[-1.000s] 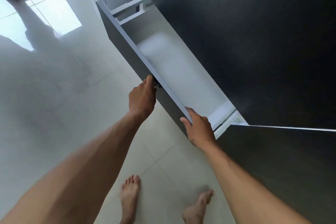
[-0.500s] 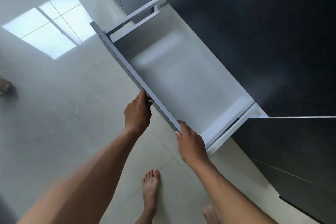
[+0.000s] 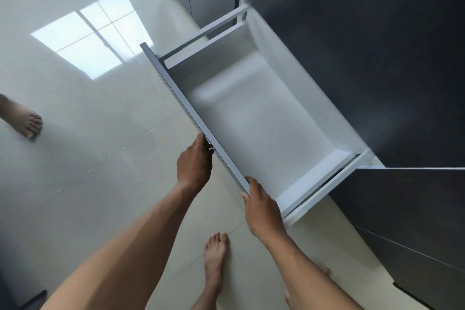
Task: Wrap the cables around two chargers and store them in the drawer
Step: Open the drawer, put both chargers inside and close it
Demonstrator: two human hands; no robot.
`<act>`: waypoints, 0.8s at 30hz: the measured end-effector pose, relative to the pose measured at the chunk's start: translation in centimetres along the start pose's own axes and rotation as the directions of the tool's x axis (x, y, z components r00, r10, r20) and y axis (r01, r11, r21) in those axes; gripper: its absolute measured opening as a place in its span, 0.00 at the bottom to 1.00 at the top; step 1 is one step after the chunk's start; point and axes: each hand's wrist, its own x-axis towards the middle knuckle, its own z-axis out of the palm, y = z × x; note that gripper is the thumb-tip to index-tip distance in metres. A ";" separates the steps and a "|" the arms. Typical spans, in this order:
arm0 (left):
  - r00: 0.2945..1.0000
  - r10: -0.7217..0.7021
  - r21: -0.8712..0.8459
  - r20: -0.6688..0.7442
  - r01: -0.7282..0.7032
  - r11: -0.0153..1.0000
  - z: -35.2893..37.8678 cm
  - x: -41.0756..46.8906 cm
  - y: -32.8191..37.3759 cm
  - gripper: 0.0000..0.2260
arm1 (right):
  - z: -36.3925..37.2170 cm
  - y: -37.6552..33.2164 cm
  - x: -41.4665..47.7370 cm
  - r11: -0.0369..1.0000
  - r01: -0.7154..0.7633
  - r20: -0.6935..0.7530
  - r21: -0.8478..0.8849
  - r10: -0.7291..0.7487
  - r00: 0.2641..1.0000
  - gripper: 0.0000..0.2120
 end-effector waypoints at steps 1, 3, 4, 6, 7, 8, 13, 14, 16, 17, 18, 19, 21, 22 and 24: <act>1.000 -0.023 -0.007 0.006 0.023 1.000 -0.2 -0.2 0.1 0.04 | -0.2 0.0 -0.1 1.000 -0.010 0.017 0.015 0.009 1.000 0.18; 0.996 -0.071 -0.009 0.046 0.071 0.997 -0.6 -0.7 0.5 0.05 | -0.8 -0.2 -0.3 0.997 -0.035 0.068 0.064 0.031 0.997 0.19; 0.993 -0.079 0.001 0.083 0.079 0.997 -0.8 -1.2 0.5 0.07 | -1.1 -0.3 -0.4 0.994 -0.054 0.103 0.091 0.044 0.994 0.20; 0.980 -0.070 0.034 0.187 0.065 0.997 -1.0 -2.3 0.5 0.16 | -2.0 -0.5 -0.7 0.987 -0.097 0.182 0.126 0.073 0.981 0.22; 0.965 -0.075 0.064 0.252 0.061 0.996 -1.2 -2.9 0.5 0.18 | -2.5 -0.7 -1.0 0.985 -0.118 0.216 0.127 0.088 0.972 0.23; 0.944 -0.099 0.109 0.314 0.068 0.992 -1.5 -3.6 0.8 0.18 | -3.2 -0.8 -1.5 0.984 -0.134 0.237 0.119 0.102 0.966 0.24; 0.926 -0.078 0.195 0.371 0.005 0.981 -4.7 -7.2 4.7 0.14 | -7.6 -1.8 -4.8 0.981 -0.167 0.247 0.094 0.140 0.959 0.17; 0.930 -0.049 0.168 0.365 -0.013 0.986 -5.7 -7.9 5.9 0.15 | -8.7 -1.9 -5.6 0.980 -0.171 0.238 0.102 0.143 0.961 0.15; 0.934 0.021 0.126 0.356 -0.070 0.990 -7.6 -8.5 8.3 0.15 | -11.2 -2.2 -7.2 0.979 -0.168 0.211 0.115 0.142 0.967 0.13; 0.933 0.061 0.114 0.355 -0.108 0.988 -8.7 -8.8 9.6 0.16 | -12.5 -2.4 -8.1 0.978 -0.169 0.195 0.121 0.143 0.970 0.13; 0.931 0.101 0.104 0.352 -0.146 0.984 -9.9 -9.1 10.9 0.16 | -14.0 -2.7 -9.1 0.977 -0.169 0.172 0.131 0.146 0.974 0.13; 0.930 0.137 0.090 0.342 -0.177 0.980 -11.2 -9.4 12.3 0.16 | -15.6 -3.1 -10.0 0.975 -0.172 0.152 0.140 0.151 0.977 0.14; 0.927 0.206 0.069 0.314 -0.238 0.969 -13.7 -10.1 14.8 0.16 | -18.8 -3.9 -11.7 0.973 -0.168 0.112 0.160 0.151 0.982 0.16; 0.923 0.243 0.061 0.298 -0.272 0.960 -15.1 -10.5 16.1 0.16 | -20.4 -4.3 -12.8 0.973 -0.162 0.095 0.167 0.147 0.985 0.16; 0.913 0.320 0.056 0.253 -0.344 0.937 -17.8 -11.2 18.5 0.15 | -23.5 -5.1 -14.8 0.977 -0.131 0.045 0.168 0.126 0.991 0.17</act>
